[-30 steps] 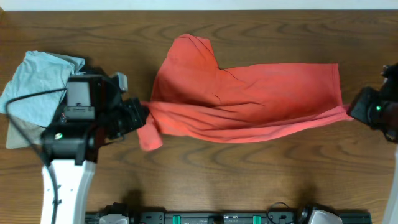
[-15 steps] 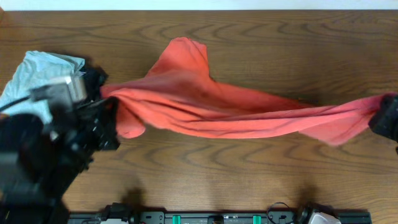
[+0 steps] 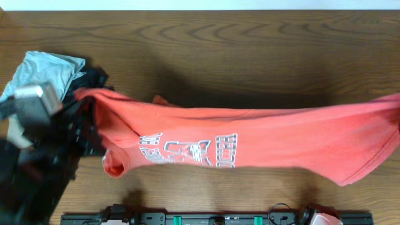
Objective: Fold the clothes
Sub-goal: 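Lift the shirt with both grippers and swing it forward to flatten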
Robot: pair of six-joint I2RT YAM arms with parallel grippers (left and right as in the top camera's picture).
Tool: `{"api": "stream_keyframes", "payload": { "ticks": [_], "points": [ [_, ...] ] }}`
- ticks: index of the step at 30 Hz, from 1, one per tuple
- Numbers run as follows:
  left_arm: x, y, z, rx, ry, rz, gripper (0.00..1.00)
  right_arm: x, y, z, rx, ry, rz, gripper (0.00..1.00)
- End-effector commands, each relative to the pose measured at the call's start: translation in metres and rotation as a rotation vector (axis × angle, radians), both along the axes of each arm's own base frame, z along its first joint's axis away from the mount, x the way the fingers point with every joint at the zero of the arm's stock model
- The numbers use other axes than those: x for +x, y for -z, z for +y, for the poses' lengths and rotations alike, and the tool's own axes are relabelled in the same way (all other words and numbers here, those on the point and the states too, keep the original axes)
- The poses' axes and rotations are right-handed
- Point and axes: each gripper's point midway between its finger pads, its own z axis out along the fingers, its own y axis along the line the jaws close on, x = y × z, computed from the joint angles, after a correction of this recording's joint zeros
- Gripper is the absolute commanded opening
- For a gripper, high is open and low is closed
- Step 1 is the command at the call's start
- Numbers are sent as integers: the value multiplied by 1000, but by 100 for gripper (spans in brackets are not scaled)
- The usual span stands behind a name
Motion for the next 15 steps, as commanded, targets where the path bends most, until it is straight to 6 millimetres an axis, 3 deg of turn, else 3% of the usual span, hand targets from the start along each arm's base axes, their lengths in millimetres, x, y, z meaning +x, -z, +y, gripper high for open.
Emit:
{"api": "stream_keyframes", "payload": {
  "ticks": [1, 7, 11, 15],
  "points": [
    [36, 20, -11, -9, 60, 103, 6, 38, 29, -1, 42, -80, 119, 1],
    [105, 76, -17, 9, 102, 304, 6, 92, 86, -6, 155, -139, 308, 1],
    [166, 111, -19, 22, 111, 357, 6, 143, 118, -5, 209, -237, 357, 1],
    [233, 120, -20, 20, 108, 262, 6, 204, 127, -20, 230, -219, 260, 1]
  ]
}}
